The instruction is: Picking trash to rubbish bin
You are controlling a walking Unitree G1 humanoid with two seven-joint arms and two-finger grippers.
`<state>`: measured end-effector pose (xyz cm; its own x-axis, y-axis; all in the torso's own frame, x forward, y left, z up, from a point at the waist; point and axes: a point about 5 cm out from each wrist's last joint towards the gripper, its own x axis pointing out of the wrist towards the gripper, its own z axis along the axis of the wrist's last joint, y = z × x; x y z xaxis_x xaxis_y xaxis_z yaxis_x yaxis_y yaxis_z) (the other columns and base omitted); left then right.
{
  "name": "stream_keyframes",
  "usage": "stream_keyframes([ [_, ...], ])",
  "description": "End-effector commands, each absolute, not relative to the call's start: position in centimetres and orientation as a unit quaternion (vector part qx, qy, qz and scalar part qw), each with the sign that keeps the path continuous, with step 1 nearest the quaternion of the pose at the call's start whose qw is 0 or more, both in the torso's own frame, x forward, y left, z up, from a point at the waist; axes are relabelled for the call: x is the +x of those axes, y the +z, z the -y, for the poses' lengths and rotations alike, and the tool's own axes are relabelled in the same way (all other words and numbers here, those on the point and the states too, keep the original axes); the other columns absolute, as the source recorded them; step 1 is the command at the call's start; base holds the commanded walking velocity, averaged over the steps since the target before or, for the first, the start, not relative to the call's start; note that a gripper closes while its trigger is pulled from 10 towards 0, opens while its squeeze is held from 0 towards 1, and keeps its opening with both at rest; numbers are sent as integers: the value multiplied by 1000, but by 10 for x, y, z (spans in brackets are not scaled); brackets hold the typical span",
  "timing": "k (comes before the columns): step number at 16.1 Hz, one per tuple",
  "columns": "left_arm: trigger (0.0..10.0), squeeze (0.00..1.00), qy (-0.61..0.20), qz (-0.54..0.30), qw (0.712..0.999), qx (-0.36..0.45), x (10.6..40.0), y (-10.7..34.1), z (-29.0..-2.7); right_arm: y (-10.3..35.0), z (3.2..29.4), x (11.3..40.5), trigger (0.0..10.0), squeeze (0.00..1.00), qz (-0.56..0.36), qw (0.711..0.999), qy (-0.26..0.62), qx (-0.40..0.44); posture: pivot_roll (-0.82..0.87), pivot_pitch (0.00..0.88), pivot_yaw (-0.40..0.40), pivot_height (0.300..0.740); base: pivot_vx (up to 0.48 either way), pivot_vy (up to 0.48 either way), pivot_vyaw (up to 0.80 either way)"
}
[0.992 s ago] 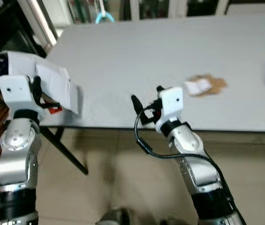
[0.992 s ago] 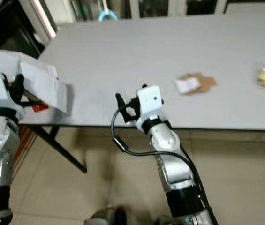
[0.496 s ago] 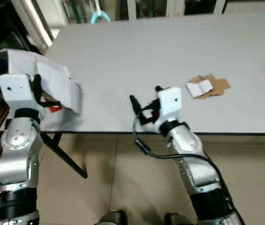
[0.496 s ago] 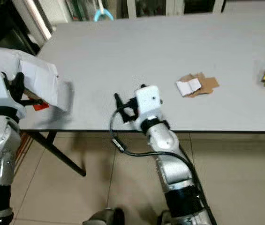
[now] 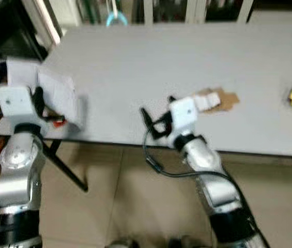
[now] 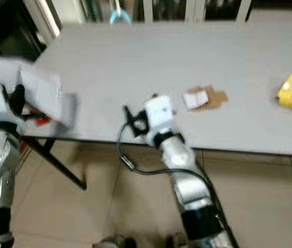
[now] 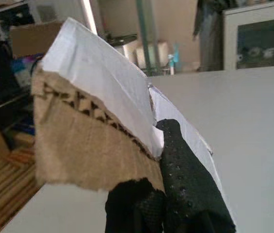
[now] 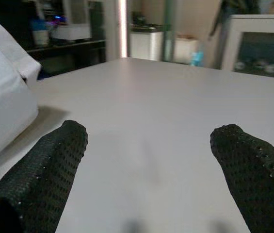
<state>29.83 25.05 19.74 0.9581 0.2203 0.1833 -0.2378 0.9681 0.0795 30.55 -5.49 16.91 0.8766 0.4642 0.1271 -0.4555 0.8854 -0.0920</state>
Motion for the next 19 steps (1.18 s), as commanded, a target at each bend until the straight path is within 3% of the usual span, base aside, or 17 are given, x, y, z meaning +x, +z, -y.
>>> stream_keyframes([
  [1, 10000, 0, 115, 91, 988, 50, 298, 199, -250, 171, 58, 307, 10000, 0, 75, 969, 231, -35, -42, 139, 114, 740, 322, -352, 0],
  [8, 10000, 0, 88, 34, 994, 56, 290, 160, -244, 162, 77, 321, 10000, 0, 48, 976, 202, -59, -47, 131, 95, 740, 246, -356, 0],
  [15, 10000, 0, -9, -76, 995, 59, 254, 76, -203, 161, 87, 341, 10000, 0, 33, 979, 187, -71, -41, 119, 79, 740, 0, 0, 0],
  [19, 10000, 0, -19, -88, 994, 63, 247, 67, -201, 159, 98, 352, 10000, 0, 25, 981, 177, -79, -35, 122, 77, 740, 0, 0, 0],
])
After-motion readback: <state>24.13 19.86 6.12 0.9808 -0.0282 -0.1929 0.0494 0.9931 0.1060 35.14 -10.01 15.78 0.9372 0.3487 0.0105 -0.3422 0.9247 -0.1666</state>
